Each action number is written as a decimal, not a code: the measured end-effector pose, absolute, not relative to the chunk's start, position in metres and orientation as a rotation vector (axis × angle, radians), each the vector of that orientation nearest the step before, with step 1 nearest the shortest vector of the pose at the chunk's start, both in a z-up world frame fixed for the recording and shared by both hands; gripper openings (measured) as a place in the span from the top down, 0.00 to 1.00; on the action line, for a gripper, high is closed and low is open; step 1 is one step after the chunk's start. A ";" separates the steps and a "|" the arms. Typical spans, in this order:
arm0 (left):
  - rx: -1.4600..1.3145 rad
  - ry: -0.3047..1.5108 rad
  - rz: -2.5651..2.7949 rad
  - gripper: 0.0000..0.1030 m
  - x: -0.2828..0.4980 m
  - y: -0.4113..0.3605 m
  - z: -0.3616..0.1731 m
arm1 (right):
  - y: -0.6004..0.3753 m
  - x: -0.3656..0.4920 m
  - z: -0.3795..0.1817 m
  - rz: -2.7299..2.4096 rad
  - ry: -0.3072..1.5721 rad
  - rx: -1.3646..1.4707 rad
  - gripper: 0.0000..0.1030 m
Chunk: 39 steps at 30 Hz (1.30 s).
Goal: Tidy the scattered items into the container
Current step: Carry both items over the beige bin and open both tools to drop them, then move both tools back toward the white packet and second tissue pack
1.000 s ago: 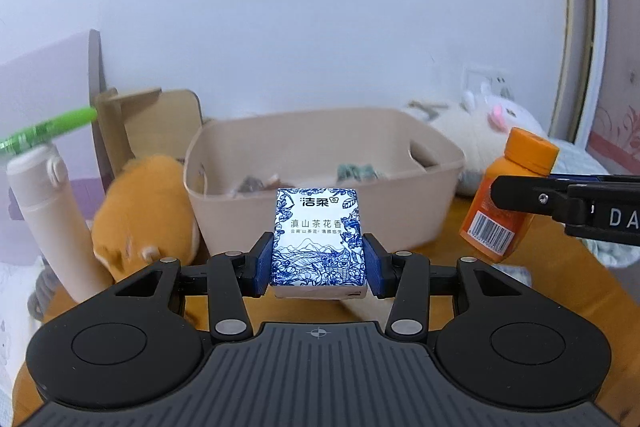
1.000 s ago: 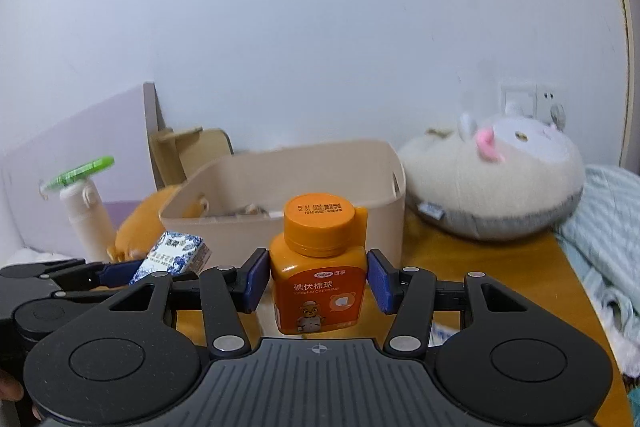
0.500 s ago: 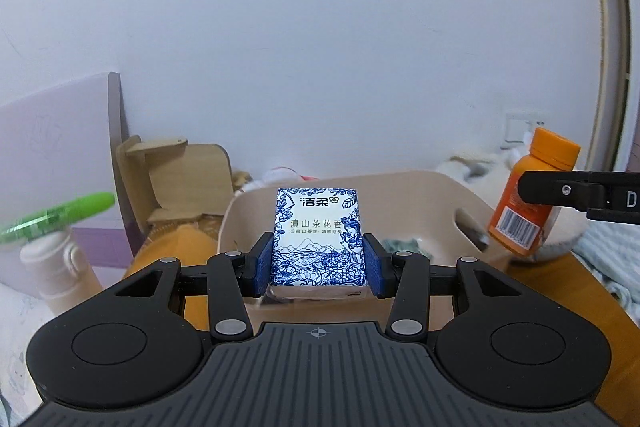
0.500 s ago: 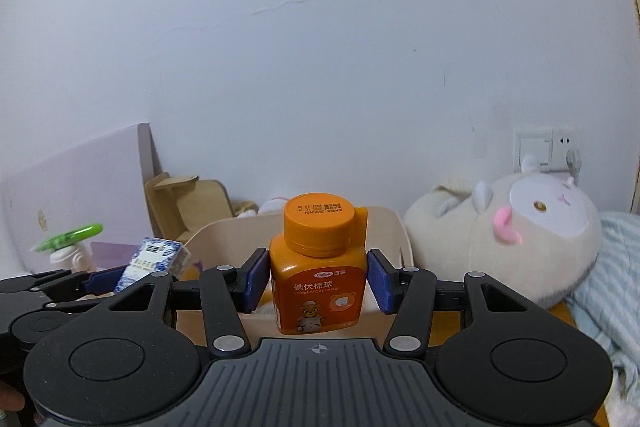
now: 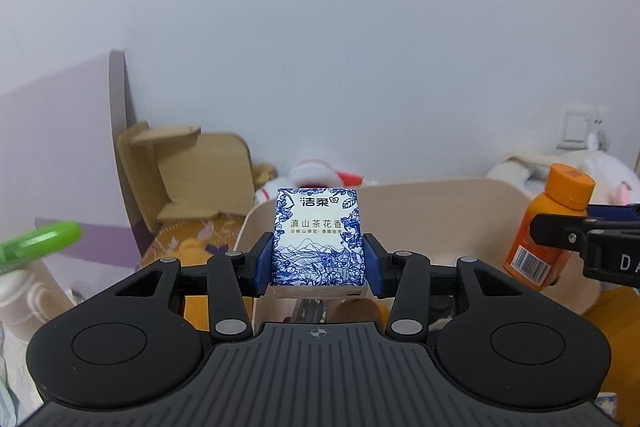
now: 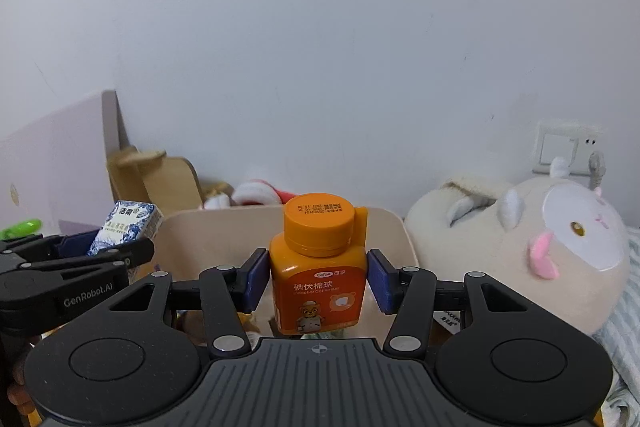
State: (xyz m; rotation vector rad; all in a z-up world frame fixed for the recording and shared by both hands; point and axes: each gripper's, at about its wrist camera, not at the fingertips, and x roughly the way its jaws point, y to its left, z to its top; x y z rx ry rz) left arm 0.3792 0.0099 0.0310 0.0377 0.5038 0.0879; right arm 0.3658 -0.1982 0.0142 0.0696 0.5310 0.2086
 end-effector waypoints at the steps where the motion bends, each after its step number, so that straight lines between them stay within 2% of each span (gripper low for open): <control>1: 0.036 0.517 0.092 0.55 0.384 0.011 0.026 | -0.197 0.371 0.010 0.208 0.542 0.070 0.51; 13: 0.144 0.596 0.090 0.54 0.399 0.009 -0.019 | -0.195 0.392 -0.024 0.206 0.631 0.082 0.51; 15: 0.151 0.581 0.086 0.46 0.394 0.006 -0.021 | -0.196 0.391 -0.026 0.203 0.636 0.082 0.51; 16: 0.149 0.573 0.087 0.36 0.392 0.006 -0.021 | -0.197 0.391 -0.027 0.206 0.640 0.083 0.49; 17: 0.143 0.563 0.090 0.28 0.394 0.009 -0.018 | -0.198 0.389 -0.027 0.208 0.634 0.089 0.41; 18: 0.138 0.554 0.090 0.26 0.392 0.010 -0.017 | -0.199 0.387 -0.026 0.204 0.620 0.096 0.32; 19: 0.135 0.551 0.087 0.25 0.391 0.010 -0.017 | -0.201 0.385 -0.024 0.199 0.608 0.104 0.28; 22: 0.133 0.554 0.074 0.25 0.386 0.011 -0.015 | -0.206 0.378 -0.017 0.196 0.582 0.122 0.23; 24: 0.132 0.545 0.072 0.24 0.380 0.010 -0.014 | -0.210 0.372 -0.014 0.200 0.574 0.133 0.15; 32: 0.142 0.490 0.033 0.20 0.344 0.000 -0.004 | -0.236 0.327 -0.006 0.161 0.507 0.117 0.00; 39: 0.128 0.469 -0.032 0.18 0.304 -0.019 0.001 | -0.258 0.277 -0.009 0.140 0.473 0.133 0.00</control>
